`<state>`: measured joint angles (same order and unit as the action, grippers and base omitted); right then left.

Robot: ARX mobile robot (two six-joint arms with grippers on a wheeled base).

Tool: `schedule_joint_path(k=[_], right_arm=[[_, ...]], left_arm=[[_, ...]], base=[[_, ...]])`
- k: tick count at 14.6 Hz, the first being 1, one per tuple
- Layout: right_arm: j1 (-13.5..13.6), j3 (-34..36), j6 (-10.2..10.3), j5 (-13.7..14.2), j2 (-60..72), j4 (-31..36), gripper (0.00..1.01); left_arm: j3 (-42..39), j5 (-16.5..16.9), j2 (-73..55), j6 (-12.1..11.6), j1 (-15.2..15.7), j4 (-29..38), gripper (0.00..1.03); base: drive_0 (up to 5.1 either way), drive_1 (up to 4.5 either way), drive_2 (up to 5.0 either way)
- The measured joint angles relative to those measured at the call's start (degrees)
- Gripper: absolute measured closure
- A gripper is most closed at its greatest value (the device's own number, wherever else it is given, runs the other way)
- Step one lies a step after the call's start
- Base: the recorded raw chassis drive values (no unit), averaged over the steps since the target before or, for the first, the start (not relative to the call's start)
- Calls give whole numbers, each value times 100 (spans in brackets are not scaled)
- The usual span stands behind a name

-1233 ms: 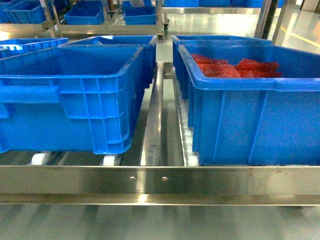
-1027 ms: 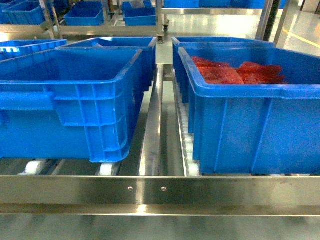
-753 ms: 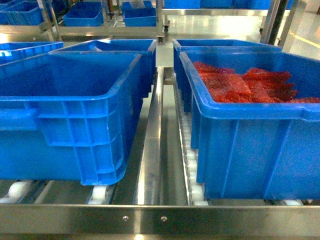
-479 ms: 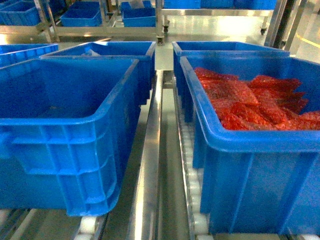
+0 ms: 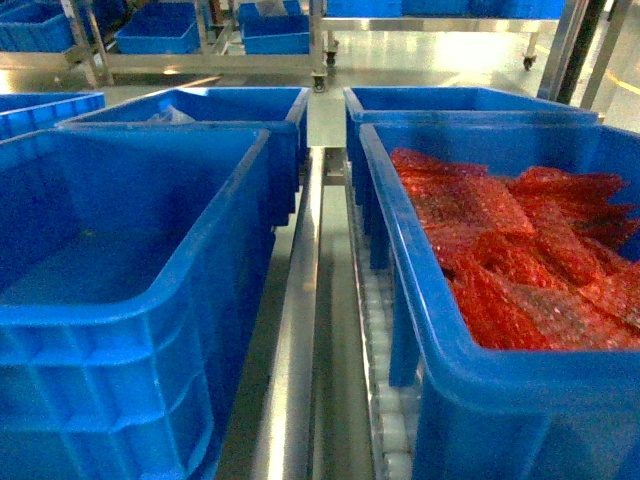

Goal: Pick blue part to blue bin on bottom shelf

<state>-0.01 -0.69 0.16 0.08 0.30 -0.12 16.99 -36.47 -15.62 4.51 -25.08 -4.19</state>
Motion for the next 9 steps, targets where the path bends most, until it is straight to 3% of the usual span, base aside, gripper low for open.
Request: schedule_joint_path(k=[9], right_arm=[[0, 0, -2, -9, 2, -17, 3]], left_arm=[[0, 0, -15, 0, 0, -9, 60]], base=[[0, 0, 0]])
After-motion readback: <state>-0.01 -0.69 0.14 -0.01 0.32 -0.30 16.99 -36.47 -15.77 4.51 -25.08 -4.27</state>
